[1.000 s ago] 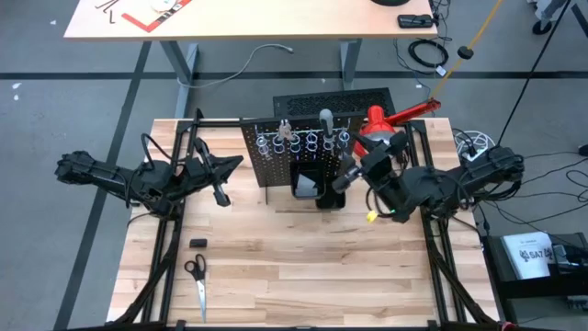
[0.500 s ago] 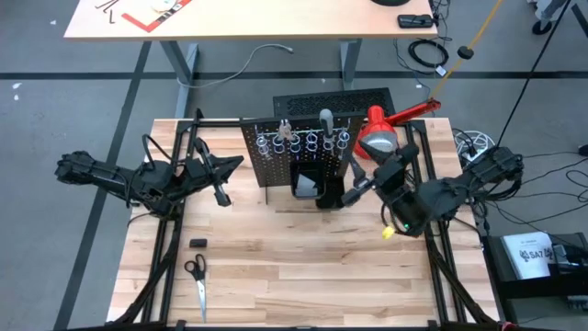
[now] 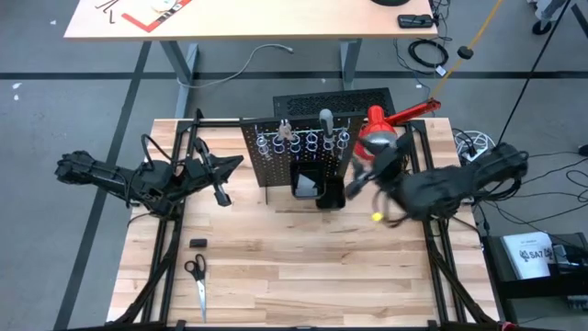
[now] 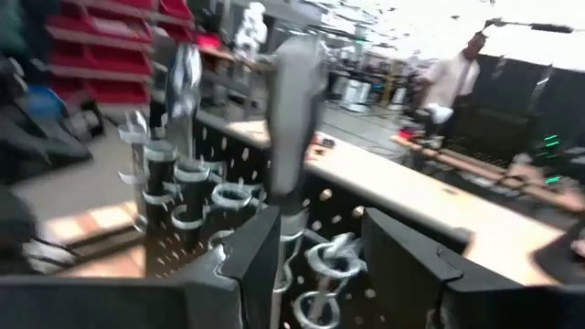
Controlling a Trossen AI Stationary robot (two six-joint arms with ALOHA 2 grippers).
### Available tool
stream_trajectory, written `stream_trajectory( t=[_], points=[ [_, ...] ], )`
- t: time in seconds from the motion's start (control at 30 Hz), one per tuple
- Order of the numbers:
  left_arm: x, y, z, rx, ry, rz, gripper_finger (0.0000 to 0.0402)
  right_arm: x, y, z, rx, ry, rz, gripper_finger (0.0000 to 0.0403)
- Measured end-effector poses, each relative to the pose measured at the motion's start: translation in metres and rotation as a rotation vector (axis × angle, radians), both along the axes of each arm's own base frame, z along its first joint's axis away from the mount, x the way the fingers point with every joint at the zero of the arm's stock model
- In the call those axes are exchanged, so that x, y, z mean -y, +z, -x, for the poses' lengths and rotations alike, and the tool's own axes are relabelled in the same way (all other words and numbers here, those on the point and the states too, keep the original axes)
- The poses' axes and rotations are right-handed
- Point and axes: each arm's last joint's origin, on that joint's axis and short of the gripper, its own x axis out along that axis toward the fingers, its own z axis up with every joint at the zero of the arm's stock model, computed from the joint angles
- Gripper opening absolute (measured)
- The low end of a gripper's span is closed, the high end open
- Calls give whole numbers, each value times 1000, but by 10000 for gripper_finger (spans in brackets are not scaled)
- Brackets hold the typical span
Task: Hang tools onto peg board
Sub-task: Unhang the wrench from the pegboard
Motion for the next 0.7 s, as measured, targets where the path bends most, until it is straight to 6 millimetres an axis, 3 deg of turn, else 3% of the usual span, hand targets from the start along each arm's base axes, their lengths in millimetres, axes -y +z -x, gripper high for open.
stream_trajectory(
  t=[0.17, 0.7],
  points=[
    [-1, 0, 0, -1, 4, -2, 18, 6, 8, 13, 39, 28, -35, 153],
    [-3, -3, -4, -13, 20, 20, 18, 11, -7, -3, -10, 3, -37, 153]
  ],
)
